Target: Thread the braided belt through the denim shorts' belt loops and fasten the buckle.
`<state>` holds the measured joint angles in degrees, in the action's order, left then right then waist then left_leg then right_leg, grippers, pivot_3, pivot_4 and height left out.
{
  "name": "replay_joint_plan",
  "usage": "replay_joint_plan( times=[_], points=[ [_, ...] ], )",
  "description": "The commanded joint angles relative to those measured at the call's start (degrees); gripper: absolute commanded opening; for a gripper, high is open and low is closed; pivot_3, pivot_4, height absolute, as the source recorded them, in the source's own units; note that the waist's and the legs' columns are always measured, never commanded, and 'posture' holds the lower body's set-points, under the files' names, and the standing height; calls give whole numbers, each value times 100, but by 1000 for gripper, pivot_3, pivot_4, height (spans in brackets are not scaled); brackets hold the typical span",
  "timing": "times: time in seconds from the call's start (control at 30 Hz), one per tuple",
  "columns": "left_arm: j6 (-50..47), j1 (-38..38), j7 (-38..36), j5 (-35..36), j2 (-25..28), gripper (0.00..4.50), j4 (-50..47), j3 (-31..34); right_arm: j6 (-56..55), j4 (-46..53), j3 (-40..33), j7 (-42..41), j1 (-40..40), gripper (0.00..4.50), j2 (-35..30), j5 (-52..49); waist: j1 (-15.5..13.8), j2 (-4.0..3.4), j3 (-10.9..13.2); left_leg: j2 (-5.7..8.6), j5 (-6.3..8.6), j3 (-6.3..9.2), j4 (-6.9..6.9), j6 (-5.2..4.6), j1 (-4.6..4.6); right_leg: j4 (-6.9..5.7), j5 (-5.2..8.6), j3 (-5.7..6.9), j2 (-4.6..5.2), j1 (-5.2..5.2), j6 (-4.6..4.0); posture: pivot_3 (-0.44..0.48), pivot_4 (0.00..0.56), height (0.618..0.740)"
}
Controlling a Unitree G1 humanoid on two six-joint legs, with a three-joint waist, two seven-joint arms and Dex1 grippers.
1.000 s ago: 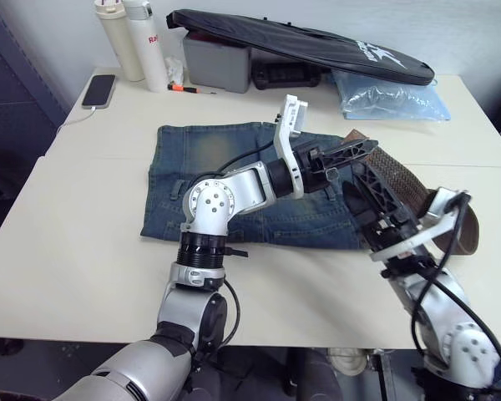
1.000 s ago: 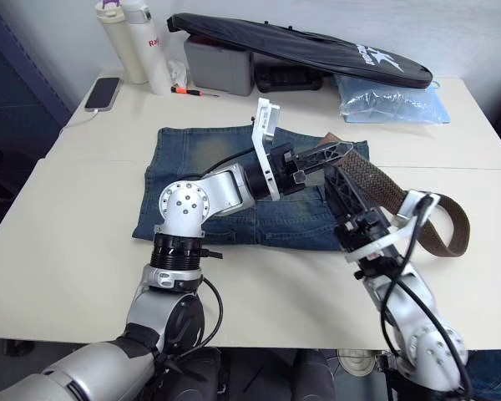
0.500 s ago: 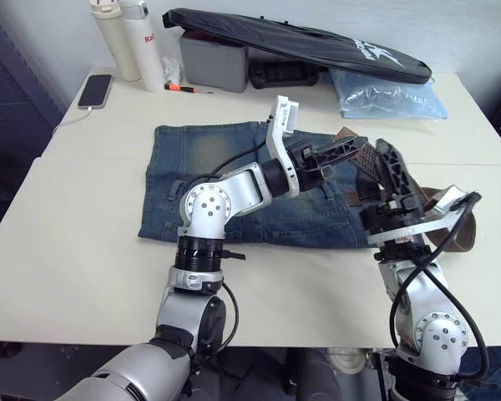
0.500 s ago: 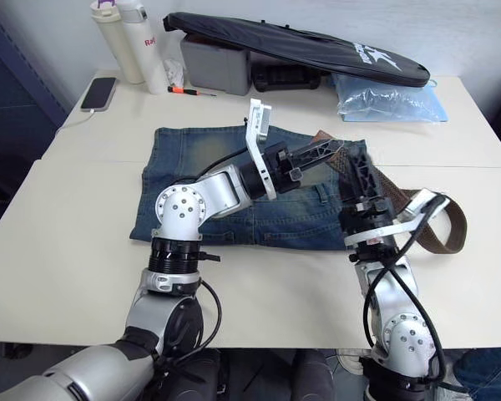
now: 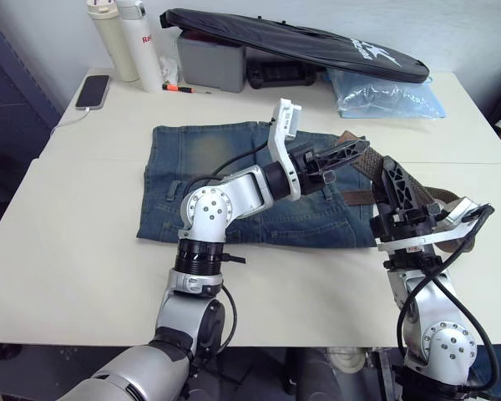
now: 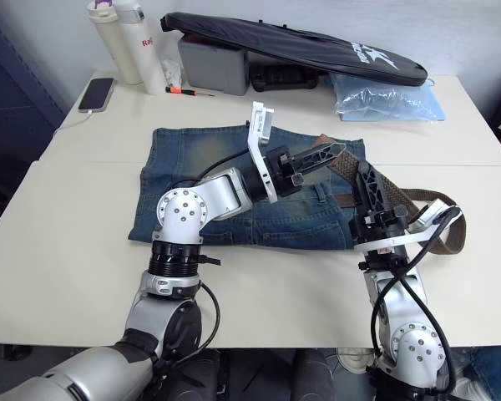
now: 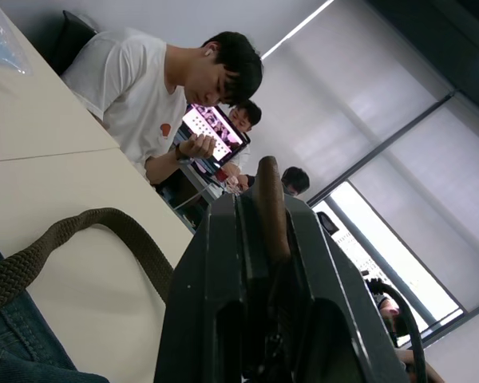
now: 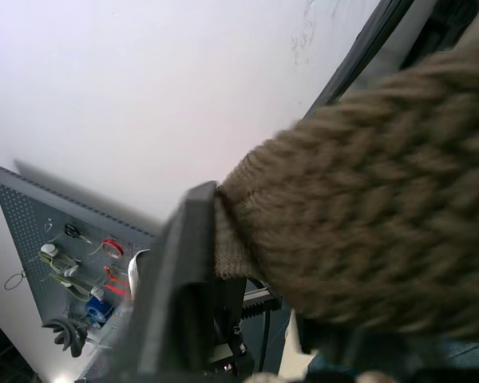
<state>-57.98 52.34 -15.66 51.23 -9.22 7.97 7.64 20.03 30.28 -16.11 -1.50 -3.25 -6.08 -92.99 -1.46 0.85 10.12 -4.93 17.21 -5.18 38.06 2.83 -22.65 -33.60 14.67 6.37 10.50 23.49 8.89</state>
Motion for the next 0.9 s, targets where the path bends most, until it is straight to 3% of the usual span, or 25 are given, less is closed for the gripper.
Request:
replay_joint_plan(
  times=[0.03, 0.2, 0.23, 0.27, 0.33, 0.43, 0.53, 0.67, 0.9],
  points=[
    [116, -60, -19, -41, -78, 0, -192, -100, -56, 213, -104, -83, -1, 135, -41, -115, 0, 0, 0, 0, 0, 0, 0, 0, 0, 0, 0, 0, 0, 0, 0, 0, 150, 739],
    [343, -99, -314, -384, 234, 0, -352, -439, -42, 196, -305, -37, -51, 135, -305, -147, -4, 0, 0, 0, 0, 0, 0, 0, -1, 2, 0, 0, 0, -1, 0, 0, 150, 739],
    [403, -127, -420, -481, 335, 956, -403, -543, -41, 186, -347, -28, -61, 0, -378, -166, -3, 0, 0, 0, 0, 0, 0, 0, -1, 2, 0, 0, 0, 0, 0, 0, 150, 739],
    [491, -159, -557, -615, 478, 1159, -456, -682, -37, 169, -413, -13, -71, 0, -474, -203, -3, -2, -1, 0, 0, 0, 0, 0, -1, 2, 0, 0, 0, 0, 0, 0, 150, 739],
    [827, -242, -1032, -1094, 940, 1997, -571, -1196, -19, 110, -594, 17, -91, 0, -696, -245, -3, -4, 0, 0, 0, -1, -1, 0, 0, 1, 0, 0, 0, 0, 0, 0, 150, 739],
    [2073, -399, -2147, -2410, 1945, 3271, -635, -2532, 13, 41, -990, 69, -85, 0, -1128, -355, 8, -19, -4, 0, 0, -3, -4, 0, 1, 0, 1, 0, 0, 4, -2, 0, 150, 739],
    [3116, -458, -2841, -3252, 2387, 4476, -364, -3286, 145, -12, -1262, 127, 23, 0, -1553, -434, -19, -23, -2, 0, 0, -5, -8, 1, 0, 1, 3, 0, 0, 8, -5, 0, 150, 739],
    [3948, -322, -3344, -4022, 2402, 4476, 354, -3805, 708, -60, -1544, 76, 470, 0, -2509, -188, -123, -25, -3, 1, 4, -6, 0, -6, -10, 11, 2, 0, 2, 7, -5, 0, 150, 739],
    [5247, 71, -3274, -4980, 1811, 4476, 1864, -3969, 1731, 144, -2659, -41, 1362, 0, -4423, -186, -183, -21, 2, 1, 9, -7, 10, -16, -23, 20, -3, 1, 3, 12, 3, 0, 150, 739]
  ],
)
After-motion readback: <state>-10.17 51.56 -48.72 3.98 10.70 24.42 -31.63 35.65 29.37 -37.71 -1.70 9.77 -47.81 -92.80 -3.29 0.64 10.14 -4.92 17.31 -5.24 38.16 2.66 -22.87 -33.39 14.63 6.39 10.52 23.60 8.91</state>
